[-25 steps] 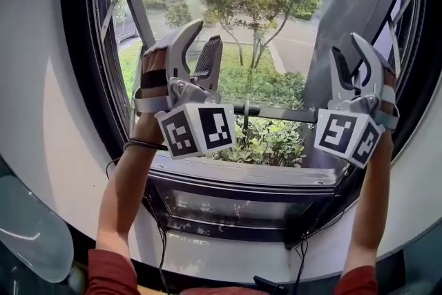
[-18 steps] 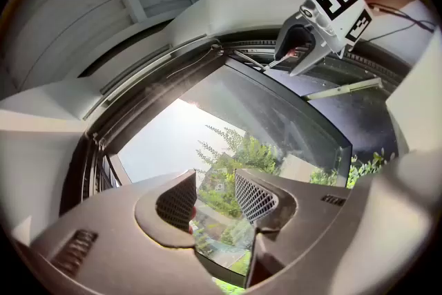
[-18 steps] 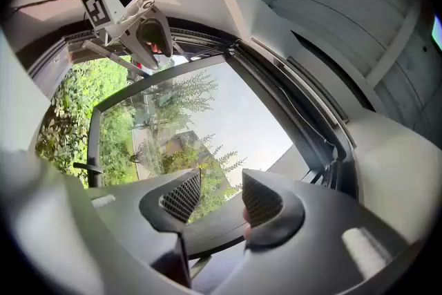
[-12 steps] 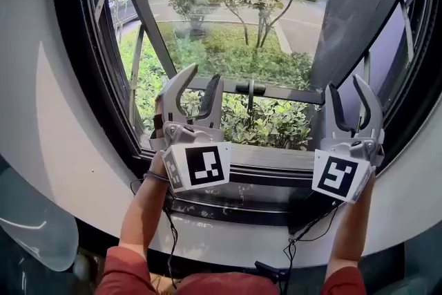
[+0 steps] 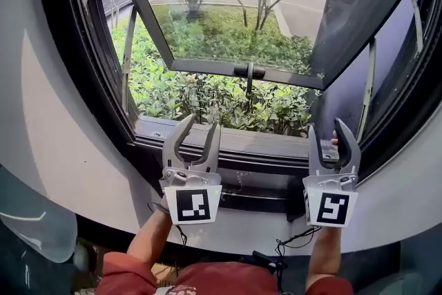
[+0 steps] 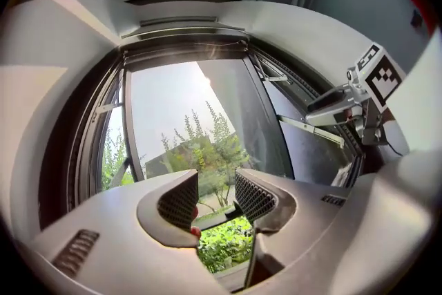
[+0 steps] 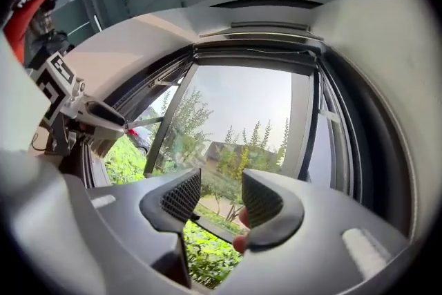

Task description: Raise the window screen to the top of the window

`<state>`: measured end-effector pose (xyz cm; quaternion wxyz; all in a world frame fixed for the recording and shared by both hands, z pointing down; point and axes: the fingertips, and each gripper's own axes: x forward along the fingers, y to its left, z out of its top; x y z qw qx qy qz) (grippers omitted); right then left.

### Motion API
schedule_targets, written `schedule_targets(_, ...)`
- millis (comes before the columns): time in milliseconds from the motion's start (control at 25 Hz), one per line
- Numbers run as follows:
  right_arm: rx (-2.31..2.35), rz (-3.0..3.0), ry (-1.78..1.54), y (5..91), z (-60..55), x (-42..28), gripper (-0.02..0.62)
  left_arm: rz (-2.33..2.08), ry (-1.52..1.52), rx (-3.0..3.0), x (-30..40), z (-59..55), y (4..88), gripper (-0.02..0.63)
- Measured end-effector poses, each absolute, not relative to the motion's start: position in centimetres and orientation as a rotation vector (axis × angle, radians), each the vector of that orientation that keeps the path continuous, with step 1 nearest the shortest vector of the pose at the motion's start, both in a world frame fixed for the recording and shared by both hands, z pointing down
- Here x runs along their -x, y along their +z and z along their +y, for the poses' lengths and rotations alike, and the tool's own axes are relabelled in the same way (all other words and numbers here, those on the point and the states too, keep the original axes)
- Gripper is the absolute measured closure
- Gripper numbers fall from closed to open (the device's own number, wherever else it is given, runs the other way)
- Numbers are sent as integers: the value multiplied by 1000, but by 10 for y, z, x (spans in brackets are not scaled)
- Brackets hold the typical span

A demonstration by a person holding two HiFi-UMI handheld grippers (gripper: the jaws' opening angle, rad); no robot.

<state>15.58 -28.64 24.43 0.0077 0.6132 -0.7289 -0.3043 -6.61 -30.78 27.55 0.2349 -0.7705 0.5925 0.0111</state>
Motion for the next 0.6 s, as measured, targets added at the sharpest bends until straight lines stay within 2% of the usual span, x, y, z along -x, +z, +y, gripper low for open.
schedule_targets(400,-1946,-2462,-571,334,-268,-139,402,1819,48,2294,84,-288,363,440)
schedule_targets(600,-1961,-2438,-482,372,-260,-133,402,1846,32,2317,90,-279,388,440)
